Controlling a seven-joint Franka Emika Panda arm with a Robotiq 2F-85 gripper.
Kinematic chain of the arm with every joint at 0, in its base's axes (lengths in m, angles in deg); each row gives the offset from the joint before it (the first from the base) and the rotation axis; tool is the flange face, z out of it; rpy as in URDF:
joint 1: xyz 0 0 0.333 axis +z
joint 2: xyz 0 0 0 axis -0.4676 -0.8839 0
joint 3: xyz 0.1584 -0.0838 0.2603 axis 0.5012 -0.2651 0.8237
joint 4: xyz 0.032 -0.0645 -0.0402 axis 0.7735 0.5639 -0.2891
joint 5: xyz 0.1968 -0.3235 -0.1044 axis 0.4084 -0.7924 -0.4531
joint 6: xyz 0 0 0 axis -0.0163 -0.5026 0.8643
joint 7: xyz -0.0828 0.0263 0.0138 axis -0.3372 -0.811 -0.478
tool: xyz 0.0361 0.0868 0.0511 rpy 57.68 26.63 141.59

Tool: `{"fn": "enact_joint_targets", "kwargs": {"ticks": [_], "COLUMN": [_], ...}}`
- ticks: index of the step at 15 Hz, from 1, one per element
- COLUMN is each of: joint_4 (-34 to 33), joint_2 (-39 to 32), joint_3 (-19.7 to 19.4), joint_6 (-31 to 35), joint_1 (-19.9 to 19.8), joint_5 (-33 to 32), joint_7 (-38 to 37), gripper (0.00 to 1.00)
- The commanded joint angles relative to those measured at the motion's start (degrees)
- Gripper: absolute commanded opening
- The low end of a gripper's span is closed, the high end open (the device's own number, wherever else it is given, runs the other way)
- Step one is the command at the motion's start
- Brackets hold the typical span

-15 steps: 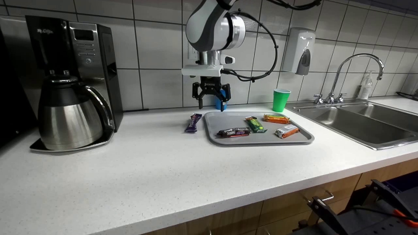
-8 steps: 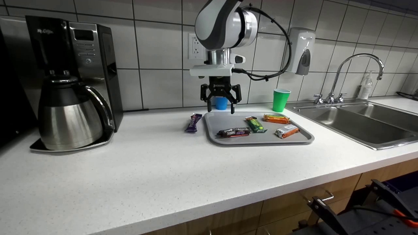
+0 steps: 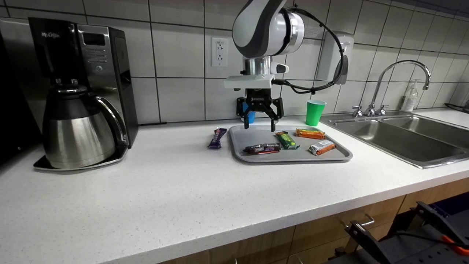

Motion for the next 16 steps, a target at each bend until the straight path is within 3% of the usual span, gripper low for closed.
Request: {"fn": "enact_joint_targets", "kwargs": {"ticks": [1,9,16], "joint_4": [3.93,4.05,2.88], "joint_2": [2.46,0.72,-1.72], "joint_3": [-0.1,-0.35,-0.15], "joint_6": [2.03,2.29,2.09], "joint_1": [-0.18,0.24,-0.01], "joint_5": [-2.15,-5.49,-6.52], "joint_7": [-5.53,-16.17,-20.83], "gripper": [1.0,1.0,1.0]}}
